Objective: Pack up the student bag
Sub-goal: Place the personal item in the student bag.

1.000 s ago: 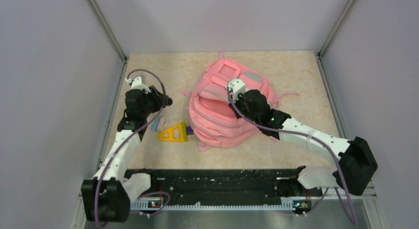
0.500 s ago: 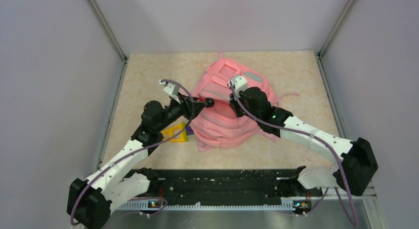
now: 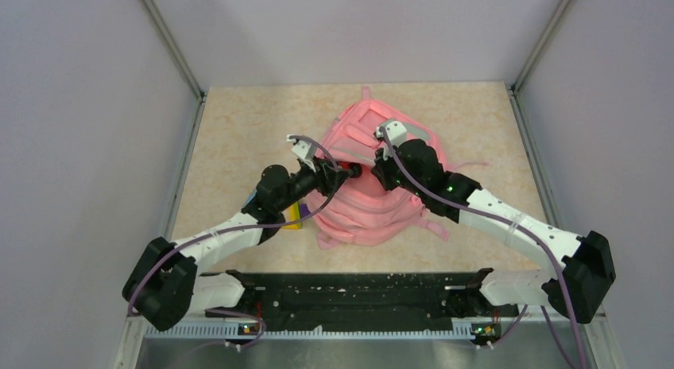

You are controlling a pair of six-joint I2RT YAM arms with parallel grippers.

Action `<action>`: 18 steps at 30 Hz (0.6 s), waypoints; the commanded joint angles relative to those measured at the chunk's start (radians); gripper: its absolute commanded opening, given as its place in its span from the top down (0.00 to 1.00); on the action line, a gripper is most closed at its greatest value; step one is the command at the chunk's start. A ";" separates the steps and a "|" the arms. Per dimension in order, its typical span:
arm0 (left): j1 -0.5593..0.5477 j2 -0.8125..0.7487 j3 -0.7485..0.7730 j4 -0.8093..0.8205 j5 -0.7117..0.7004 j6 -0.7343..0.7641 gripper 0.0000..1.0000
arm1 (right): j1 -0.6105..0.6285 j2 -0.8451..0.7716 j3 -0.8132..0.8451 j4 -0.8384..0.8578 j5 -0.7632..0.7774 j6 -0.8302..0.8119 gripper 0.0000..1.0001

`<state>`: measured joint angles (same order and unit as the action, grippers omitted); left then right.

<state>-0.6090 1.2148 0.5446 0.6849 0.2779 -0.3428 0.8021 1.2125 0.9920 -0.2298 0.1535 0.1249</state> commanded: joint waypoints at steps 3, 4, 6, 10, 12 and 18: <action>-0.063 0.092 -0.027 0.231 -0.150 0.112 1.00 | -0.003 -0.058 0.089 0.077 0.004 0.043 1.00; -0.066 0.107 -0.027 0.225 -0.158 0.124 1.00 | -0.003 -0.058 0.088 0.078 0.003 0.044 1.00; -0.070 0.142 -0.019 0.208 -0.159 0.138 1.00 | -0.004 -0.054 0.085 0.080 0.003 0.044 1.00; -0.079 0.225 0.028 0.151 -0.155 0.142 0.86 | -0.003 -0.036 0.089 0.086 0.000 0.045 1.00; -0.083 0.241 0.046 0.118 -0.165 0.144 0.74 | -0.004 -0.030 0.094 0.085 -0.005 0.047 1.00; -0.084 0.143 0.015 0.048 -0.215 0.157 0.34 | -0.004 -0.031 0.094 0.074 0.010 0.040 1.00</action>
<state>-0.6922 1.4334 0.5667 0.8059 0.1135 -0.2111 0.8017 1.2160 0.9977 -0.2329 0.1524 0.1364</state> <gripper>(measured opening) 0.544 0.042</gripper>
